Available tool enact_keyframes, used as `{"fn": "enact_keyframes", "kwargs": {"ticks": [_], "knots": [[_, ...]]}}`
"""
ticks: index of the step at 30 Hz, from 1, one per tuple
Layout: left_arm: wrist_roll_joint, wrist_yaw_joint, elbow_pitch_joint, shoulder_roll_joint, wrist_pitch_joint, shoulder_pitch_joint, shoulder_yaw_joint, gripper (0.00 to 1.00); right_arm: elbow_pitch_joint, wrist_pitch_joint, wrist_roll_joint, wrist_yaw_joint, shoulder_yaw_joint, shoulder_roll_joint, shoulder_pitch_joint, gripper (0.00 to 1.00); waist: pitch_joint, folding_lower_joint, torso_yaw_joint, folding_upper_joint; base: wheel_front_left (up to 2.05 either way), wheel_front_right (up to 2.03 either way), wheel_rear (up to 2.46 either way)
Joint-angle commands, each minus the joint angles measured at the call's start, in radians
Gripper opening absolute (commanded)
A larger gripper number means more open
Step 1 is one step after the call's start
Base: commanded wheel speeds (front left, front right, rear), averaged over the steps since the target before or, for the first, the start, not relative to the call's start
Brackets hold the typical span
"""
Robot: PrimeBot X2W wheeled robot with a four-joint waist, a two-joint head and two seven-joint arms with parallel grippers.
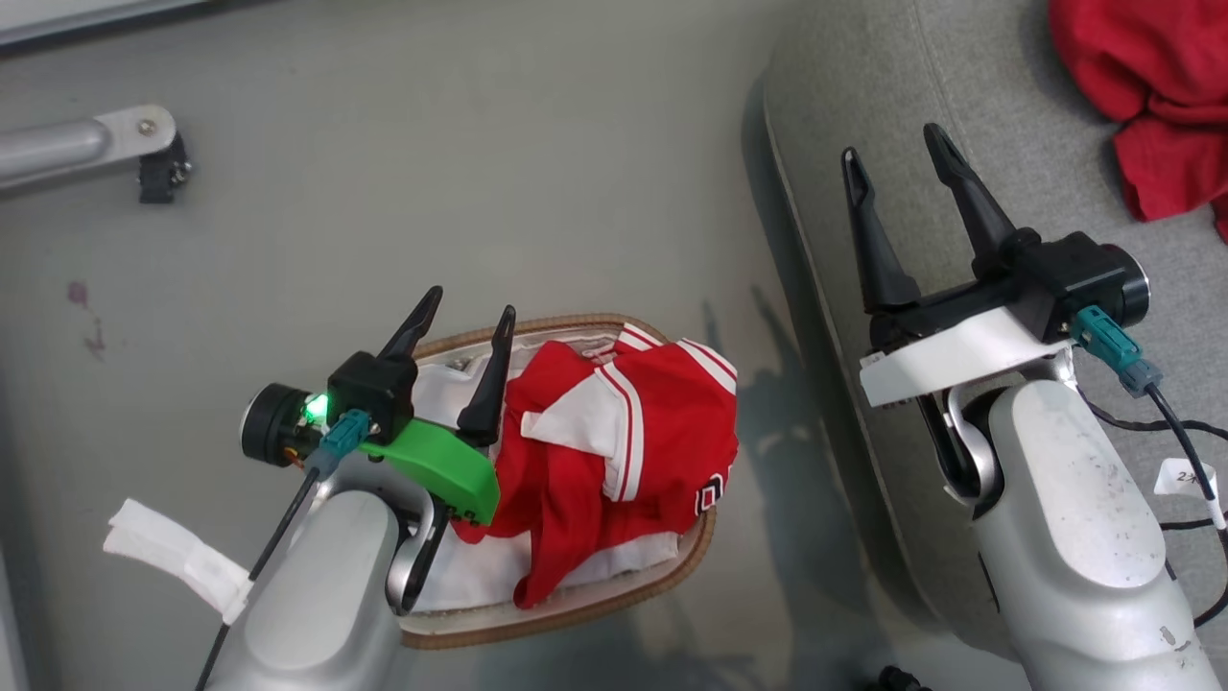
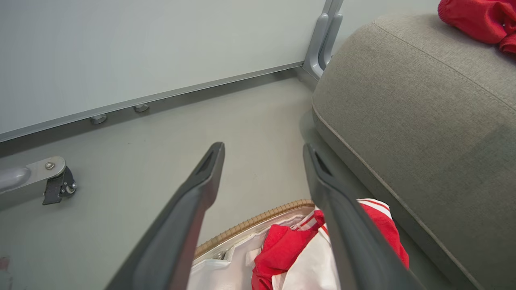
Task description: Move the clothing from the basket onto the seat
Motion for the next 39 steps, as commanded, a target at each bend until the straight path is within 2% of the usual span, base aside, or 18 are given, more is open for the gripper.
{"fn": "enact_keyframes", "kwargs": {"ticks": [1,15,23,30,39], "knots": [[-0.025,-0.001,0.016,0.024,-0.001,-0.043,-0.028,1.0,-0.013,-0.005,0.006,-0.001,0.005,-0.002,-0.025,1.0,0.122,0.0,-0.073,0.0,0.0,0.0,0.0],[-0.196,-0.002,0.178,0.158,-0.001,-0.232,-0.358,1.0,-0.089,-0.005,0.019,-0.001,0.033,-0.002,-0.088,1.0,0.304,0.0,-0.134,0.0,0.0,0.0,0.0],[-0.289,-0.002,0.22,0.203,-0.001,-0.311,-0.551,1.0,-0.107,-0.005,0.018,-0.001,0.033,-0.002,-0.097,1.0,0.357,0.0,-0.143,0.0,0.0,0.0,0.0],[-0.356,-0.002,0.245,0.224,-0.001,-0.375,-0.642,1.0,-0.126,-0.005,0.011,-0.001,0.035,-0.002,-0.105,1.0,0.402,0.0,-0.151,0.0,0.0,0.0,0.0],[-0.474,-0.002,0.22,0.23,-0.001,-0.427,-0.81,1.0,-0.126,-0.005,0.0,-0.001,0.041,-0.002,-0.101,1.0,0.415,0.0,-0.141,0.0,0.0,0.0,0.0]]}}
